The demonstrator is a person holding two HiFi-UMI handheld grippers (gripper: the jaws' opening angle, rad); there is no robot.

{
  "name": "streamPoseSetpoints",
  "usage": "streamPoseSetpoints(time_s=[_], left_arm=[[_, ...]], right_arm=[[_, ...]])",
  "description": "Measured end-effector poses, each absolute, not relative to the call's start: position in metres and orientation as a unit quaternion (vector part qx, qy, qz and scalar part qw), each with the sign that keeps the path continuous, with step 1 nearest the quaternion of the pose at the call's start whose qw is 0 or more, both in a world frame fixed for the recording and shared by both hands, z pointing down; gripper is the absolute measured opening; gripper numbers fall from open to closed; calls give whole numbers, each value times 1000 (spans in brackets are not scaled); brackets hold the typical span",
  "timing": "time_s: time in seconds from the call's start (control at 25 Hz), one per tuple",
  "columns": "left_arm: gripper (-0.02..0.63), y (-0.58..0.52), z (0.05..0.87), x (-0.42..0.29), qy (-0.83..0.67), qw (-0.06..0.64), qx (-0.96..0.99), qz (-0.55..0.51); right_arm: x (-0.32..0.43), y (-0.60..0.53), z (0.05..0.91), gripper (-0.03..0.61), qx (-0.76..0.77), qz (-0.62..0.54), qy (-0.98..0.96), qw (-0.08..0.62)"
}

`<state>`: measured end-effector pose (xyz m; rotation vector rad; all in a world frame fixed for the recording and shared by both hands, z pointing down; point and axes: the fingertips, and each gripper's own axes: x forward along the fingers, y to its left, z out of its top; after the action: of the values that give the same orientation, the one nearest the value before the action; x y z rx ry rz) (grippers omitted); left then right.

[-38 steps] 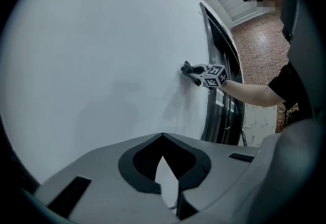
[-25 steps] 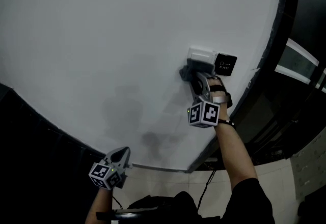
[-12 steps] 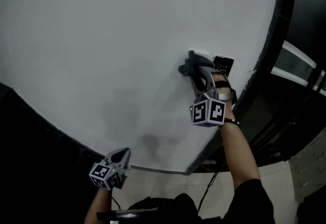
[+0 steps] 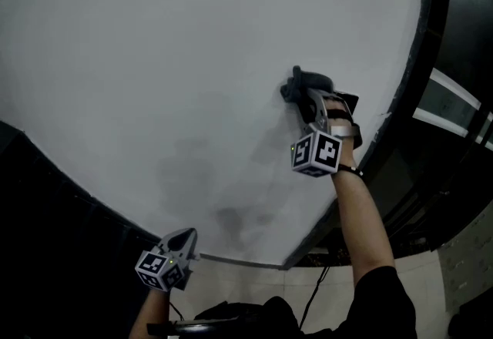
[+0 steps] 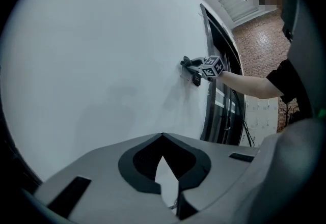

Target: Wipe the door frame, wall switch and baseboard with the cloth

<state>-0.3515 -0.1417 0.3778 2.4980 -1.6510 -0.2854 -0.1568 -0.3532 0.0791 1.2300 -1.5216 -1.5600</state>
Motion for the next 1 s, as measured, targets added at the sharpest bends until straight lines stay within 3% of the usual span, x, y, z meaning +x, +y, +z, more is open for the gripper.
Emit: streamPoseSetpoints(time_s=[1.0], left_arm=[[2,-156,383,-345,-537,76,837,-74]], right_arm=[[-153,-359,149,87,447,-577,-598,332]])
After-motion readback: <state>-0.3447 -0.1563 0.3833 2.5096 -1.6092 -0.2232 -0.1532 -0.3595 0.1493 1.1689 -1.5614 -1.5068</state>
